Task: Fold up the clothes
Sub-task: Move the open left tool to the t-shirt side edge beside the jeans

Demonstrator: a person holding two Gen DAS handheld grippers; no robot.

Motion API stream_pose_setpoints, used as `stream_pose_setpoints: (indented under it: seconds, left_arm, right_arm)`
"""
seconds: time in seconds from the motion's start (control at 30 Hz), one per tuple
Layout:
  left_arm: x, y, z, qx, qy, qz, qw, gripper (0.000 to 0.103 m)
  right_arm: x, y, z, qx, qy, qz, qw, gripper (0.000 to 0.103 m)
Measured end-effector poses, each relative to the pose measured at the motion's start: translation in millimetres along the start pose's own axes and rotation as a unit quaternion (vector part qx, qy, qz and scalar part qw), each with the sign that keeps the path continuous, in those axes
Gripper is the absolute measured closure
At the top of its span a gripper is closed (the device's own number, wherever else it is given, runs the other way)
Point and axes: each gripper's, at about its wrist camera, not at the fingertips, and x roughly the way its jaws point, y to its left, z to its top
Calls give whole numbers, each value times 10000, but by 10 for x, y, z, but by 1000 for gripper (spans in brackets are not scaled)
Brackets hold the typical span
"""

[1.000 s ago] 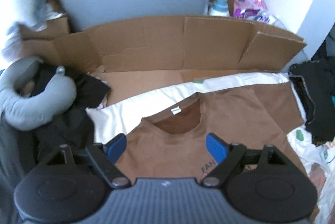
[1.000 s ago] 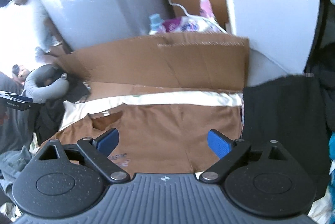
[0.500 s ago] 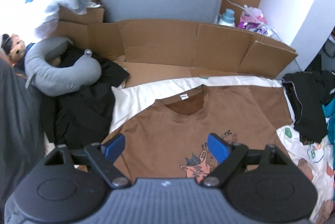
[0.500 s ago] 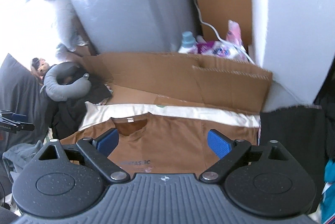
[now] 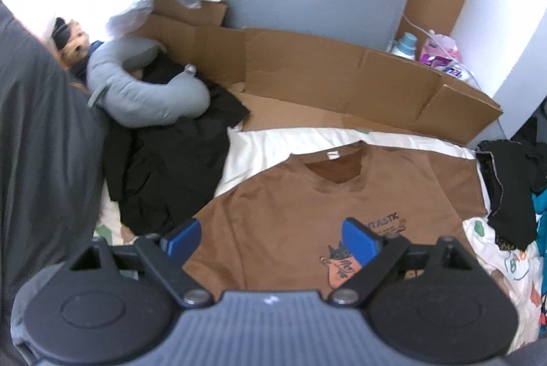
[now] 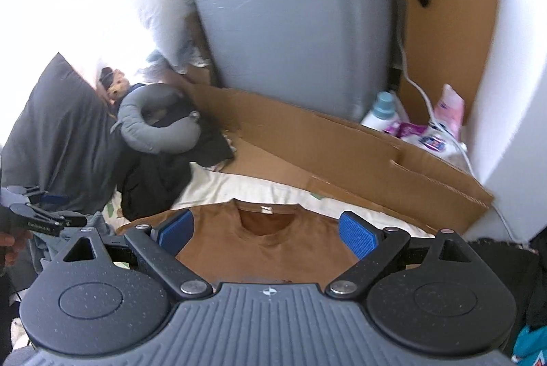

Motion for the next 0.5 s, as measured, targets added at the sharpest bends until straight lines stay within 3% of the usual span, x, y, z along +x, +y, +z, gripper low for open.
stream_pose_setpoints:
  seconds: [0.17, 0.5]
  left_arm:
    - [26, 178, -215, -111, 66, 92, 9999, 12]
    - [185, 413, -658, -472, 26, 71, 9989, 12]
  right_arm:
    - [183, 306, 80, -124, 124, 134, 9998, 8]
    - [707, 399, -551, 346, 240, 267, 9988, 8]
